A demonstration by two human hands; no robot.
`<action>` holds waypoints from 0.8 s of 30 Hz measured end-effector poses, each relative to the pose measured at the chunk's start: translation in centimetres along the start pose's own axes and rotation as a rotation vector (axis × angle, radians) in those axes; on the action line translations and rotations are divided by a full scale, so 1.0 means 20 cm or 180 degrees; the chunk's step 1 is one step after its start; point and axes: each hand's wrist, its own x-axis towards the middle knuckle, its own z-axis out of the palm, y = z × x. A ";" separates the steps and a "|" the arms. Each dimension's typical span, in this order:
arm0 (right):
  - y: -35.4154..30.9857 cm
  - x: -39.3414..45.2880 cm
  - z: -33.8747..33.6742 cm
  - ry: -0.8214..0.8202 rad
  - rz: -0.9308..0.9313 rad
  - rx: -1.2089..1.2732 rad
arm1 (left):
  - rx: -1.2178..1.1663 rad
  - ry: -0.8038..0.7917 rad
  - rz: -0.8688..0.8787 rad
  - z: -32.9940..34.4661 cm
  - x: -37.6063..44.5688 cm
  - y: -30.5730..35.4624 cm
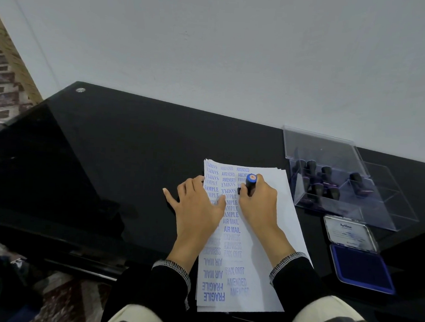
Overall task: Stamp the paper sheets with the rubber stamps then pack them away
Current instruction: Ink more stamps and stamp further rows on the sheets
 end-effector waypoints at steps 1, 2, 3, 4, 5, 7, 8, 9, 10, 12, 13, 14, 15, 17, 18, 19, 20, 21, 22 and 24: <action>0.00 0.00 0.00 -0.0003 -0.0002 -0.0005 | -0.0004 0.0000 -0.0001 0.00 0.00 0.00; 0.00 0.00 0.00 -0.0002 -0.0009 -0.0011 | -0.0003 0.0006 -0.0001 0.00 0.00 0.00; 0.00 0.00 0.00 0.0006 -0.0019 -0.0015 | 0.0004 0.0013 0.0000 0.00 0.00 0.00; 0.00 0.00 0.00 0.0018 -0.0027 -0.0022 | 0.0019 0.0019 0.0001 0.01 0.00 0.00; 0.00 0.00 0.00 0.0027 -0.0032 -0.0022 | 0.0037 0.0020 0.0000 0.01 0.00 0.00; -0.01 0.00 -0.01 0.0027 -0.0029 -0.0019 | 0.0066 -0.0001 0.0002 0.00 0.00 0.01; -0.01 -0.01 -0.01 0.0024 -0.0020 -0.0017 | 0.0071 -0.0016 0.0005 0.00 0.00 0.01; -0.01 -0.01 -0.01 0.0020 -0.0014 -0.0008 | 0.0071 -0.0023 0.0009 0.00 0.00 0.01; -0.01 -0.01 -0.01 0.0011 -0.0006 0.0001 | 0.0072 -0.0023 0.0009 0.00 0.00 0.00; -0.01 -0.02 -0.02 -0.0023 0.0010 0.0033 | 0.0094 -0.0051 -0.0004 0.00 0.00 0.01; -0.02 -0.02 -0.03 -0.0035 0.0007 0.0055 | 0.0105 -0.0072 -0.0006 -0.01 0.00 0.01; -0.02 -0.02 -0.03 -0.0052 0.0008 0.0075 | 0.0107 -0.0085 0.0001 -0.01 0.00 0.01; -0.02 -0.02 -0.05 -0.0063 0.0022 0.0116 | 0.0104 -0.0091 0.0005 -0.01 0.00 0.01; -0.03 0.00 -0.08 -0.0033 0.0195 0.0309 | 0.0112 -0.0126 -0.0010 -0.01 0.00 0.02; -0.02 0.00 -0.10 0.0023 0.0359 0.0466 | 0.0122 -0.0143 -0.0018 -0.02 0.00 0.02; -0.01 0.01 -0.12 0.0106 0.0549 0.0655 | 0.0133 -0.0159 -0.0021 -0.02 0.00 0.02; 0.00 0.02 -0.15 0.0210 0.0738 0.0873 | 0.0145 -0.0174 -0.0020 -0.02 0.00 0.02; 0.02 0.02 -0.17 0.0313 0.0926 0.1119 | 0.0156 -0.0186 -0.0020 -0.02 0.00 0.02; 0.05 0.01 -0.20 0.0397 0.1113 0.1376 | 0.0165 -0.0189 -0.0020 -0.02 0.00 0.02; 0.08 -0.01 -0.25 0.0483 0.1413 0.1862 | 0.0145 -0.0181 -0.0034 -0.02 0.00 0.02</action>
